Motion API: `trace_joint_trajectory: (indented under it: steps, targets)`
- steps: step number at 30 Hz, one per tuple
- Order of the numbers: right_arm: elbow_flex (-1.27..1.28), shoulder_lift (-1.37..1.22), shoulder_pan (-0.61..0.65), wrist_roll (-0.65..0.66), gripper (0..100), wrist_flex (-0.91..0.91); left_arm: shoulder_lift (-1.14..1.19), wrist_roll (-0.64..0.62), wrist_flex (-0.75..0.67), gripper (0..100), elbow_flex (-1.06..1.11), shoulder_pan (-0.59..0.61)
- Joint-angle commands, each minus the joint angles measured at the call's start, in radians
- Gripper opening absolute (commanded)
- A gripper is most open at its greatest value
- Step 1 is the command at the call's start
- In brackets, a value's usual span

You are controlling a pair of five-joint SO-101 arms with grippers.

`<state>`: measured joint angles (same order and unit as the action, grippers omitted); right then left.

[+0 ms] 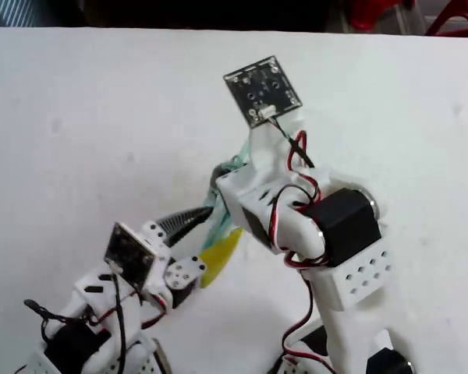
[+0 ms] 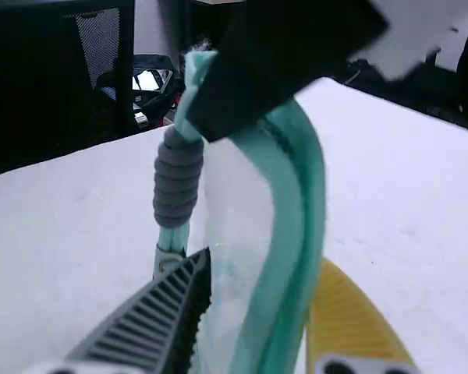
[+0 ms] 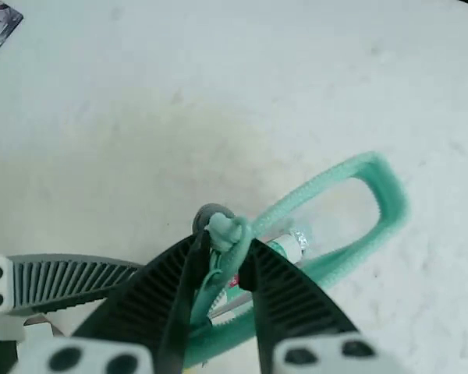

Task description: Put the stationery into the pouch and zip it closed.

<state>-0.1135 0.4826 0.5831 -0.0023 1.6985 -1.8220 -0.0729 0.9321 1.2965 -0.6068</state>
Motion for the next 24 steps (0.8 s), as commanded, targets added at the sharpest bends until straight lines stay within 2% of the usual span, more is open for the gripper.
trace_joint_trajectory:
  steps: [1, 7, 9, 12, 16, 22, 24]
  targets:
    - [0.008, -0.01, 0.028, 0.014, 1.7, 0.025, 0.001, -0.038, 0.002, 21, -0.069, 0.036]
    - [0.008, -0.01, 0.082, 0.015, 1.7, 0.025, 0.001, -0.037, 0.002, 20, -0.057, -0.027]
    - [0.006, -0.01, 0.119, 0.015, 1.7, 0.025, 0.001, 0.006, -0.015, 14, -0.037, -0.039]
    - [0.003, -0.008, 0.165, 0.017, 1.7, 0.024, 0.001, 0.147, -0.063, 1, 0.008, -0.067]
    - [-0.032, -0.008, 0.162, 0.017, 1.8, 0.021, 0.001, 0.175, -0.071, 2, 0.034, -0.077]
    - [-0.16, -0.015, 0.059, 0.02, 1.8, 0.021, 0.001, 0.175, -0.069, 2, 0.034, -0.076]
    - [-0.163, -0.012, 0.053, 0.072, 1.8, 0.021, 0.001, 0.175, -0.068, 2, 0.035, -0.076]
